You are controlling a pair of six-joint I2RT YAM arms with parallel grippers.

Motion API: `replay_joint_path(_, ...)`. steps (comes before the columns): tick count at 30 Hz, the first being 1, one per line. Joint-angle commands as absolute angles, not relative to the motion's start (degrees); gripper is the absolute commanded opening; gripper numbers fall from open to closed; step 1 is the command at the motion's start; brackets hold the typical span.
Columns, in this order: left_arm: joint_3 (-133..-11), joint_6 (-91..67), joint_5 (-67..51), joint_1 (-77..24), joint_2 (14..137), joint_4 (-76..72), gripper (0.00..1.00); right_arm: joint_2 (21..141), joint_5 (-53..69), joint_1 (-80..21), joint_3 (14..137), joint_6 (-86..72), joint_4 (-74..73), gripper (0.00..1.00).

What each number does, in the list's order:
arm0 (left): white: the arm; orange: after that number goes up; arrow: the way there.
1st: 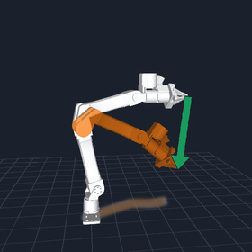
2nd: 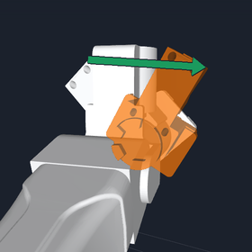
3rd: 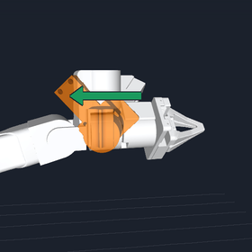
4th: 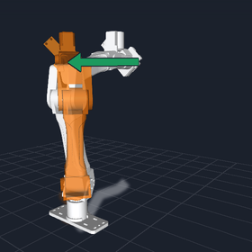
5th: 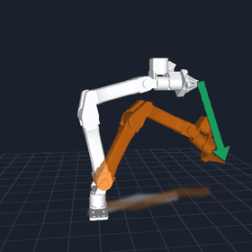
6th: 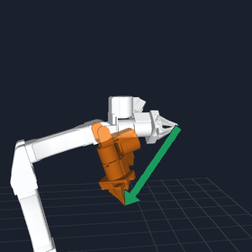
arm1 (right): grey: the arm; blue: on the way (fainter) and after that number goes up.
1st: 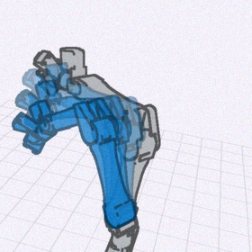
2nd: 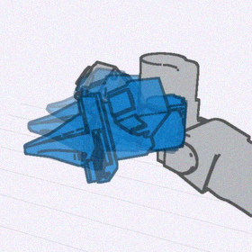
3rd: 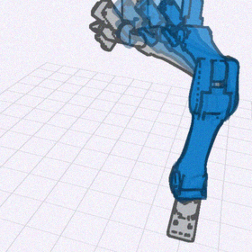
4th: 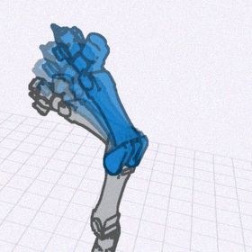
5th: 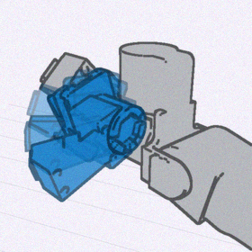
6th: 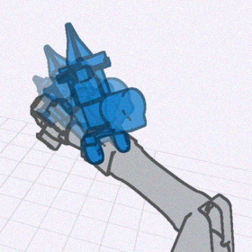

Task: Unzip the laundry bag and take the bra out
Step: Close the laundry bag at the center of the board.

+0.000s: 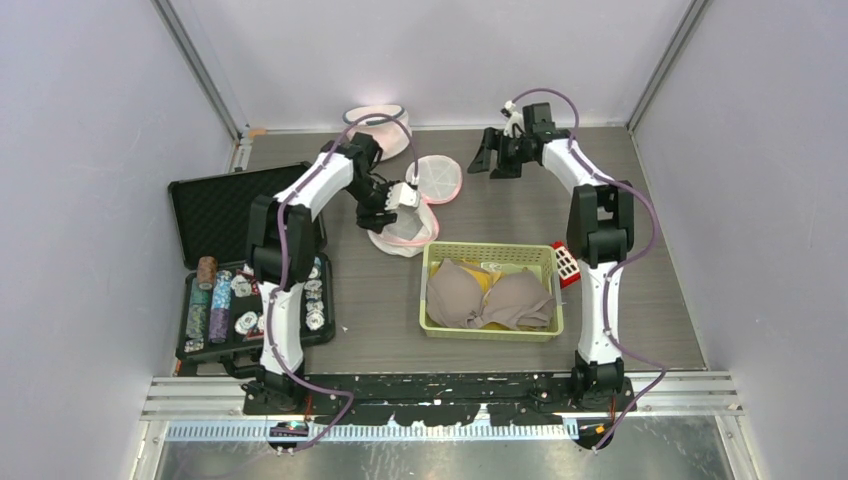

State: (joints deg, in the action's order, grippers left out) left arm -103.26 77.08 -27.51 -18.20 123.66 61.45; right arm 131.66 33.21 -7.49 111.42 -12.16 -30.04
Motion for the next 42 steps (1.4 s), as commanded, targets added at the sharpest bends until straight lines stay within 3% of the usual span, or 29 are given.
replay_joint_path(1, -102.84, 74.08, -29.95, -17.61, 116.06, 57.50, 0.59, 133.92, 32.94, -10.29, 115.64, -15.56, -24.57, 0.81)
replay_joint_path(7, -99.06, 54.62, -32.30, -15.65, 109.40, 48.18, 0.70, 137.78, 31.44, -11.71, 118.74, -18.03, -21.99, 0.78)
replay_joint_path(12, -95.99, 29.88, -32.16, -12.31, 106.53, 42.46, 0.71, 141.28, 29.76, -13.17, 121.53, -18.13, -20.96, 0.74)
replay_joint_path(17, -86.30, 6.72, -29.87, -10.25, 102.17, 35.56, 0.66, 142.65, 29.12, -14.07, 121.97, -18.27, -20.08, 0.70)
replay_joint_path(22, -75.91, -5.96, -30.34, -10.27, 97.68, 24.69, 0.60, 142.74, 29.12, -14.16, 121.52, -18.41, -20.43, 0.58)
replay_joint_path(27, -72.12, -15.68, -29.72, -10.45, 99.25, 18.75, 0.56, 142.58, 29.56, -14.19, 121.14, -19.01, -20.20, 0.44)
replay_joint_path(35, -71.57, -23.07, -27.81, -11.34, 104.03, 15.72, 0.50, 141.14, 30.56, -14.06, 120.39, -19.35, -20.09, 0.31)
replay_joint_path(42, -71.85, -23.83, -22.69, -11.94, 105.28, 19.30, 0.43, 139.82, 32.27, -13.89, 119.61, -19.41, -19.77, 0.26)
